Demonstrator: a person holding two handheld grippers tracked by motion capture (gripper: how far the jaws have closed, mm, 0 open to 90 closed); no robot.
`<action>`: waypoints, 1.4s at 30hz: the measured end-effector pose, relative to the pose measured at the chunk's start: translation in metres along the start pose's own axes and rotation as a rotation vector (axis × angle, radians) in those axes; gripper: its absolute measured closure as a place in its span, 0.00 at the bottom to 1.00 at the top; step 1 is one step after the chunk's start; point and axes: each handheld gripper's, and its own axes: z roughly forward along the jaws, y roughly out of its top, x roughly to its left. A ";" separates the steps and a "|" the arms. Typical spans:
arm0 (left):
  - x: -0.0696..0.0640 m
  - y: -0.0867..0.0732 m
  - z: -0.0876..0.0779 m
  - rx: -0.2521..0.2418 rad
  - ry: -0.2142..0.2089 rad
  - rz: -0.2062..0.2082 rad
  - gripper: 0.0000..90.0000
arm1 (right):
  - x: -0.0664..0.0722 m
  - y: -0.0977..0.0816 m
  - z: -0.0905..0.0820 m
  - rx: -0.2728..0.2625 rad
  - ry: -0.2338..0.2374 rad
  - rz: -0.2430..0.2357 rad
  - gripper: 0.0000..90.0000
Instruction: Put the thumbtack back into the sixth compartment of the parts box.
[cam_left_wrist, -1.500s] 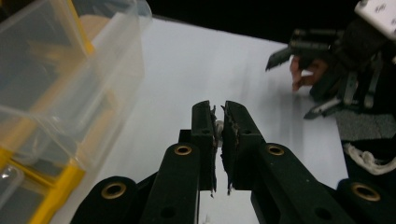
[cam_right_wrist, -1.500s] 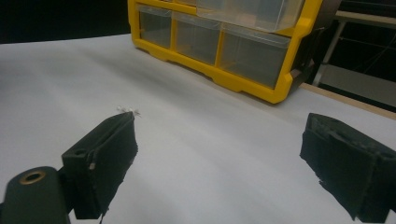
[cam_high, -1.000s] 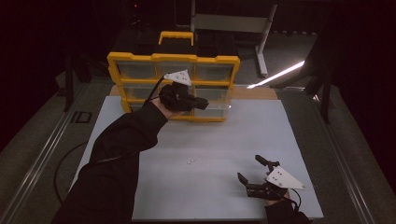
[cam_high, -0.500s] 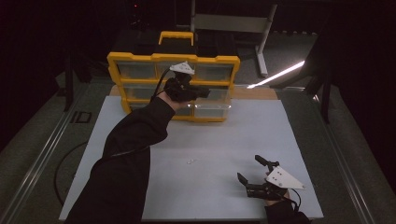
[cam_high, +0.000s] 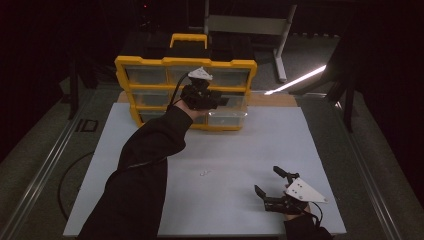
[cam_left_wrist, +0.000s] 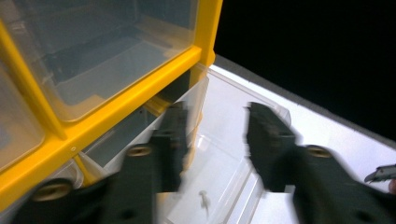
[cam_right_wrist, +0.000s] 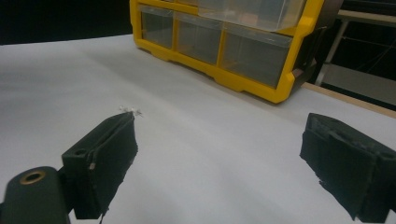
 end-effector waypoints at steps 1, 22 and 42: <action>0.000 0.000 -0.001 -0.001 0.002 0.005 0.57 | 0.000 0.000 0.000 -0.001 -0.001 -0.002 0.11; -0.001 -0.018 -0.025 -0.055 -0.114 0.024 0.00 | 0.001 0.001 -0.001 -0.002 -0.006 -0.004 0.11; -0.006 -0.063 -0.054 -0.139 -0.099 0.067 0.00 | 0.001 0.001 0.000 0.002 -0.005 -0.007 0.11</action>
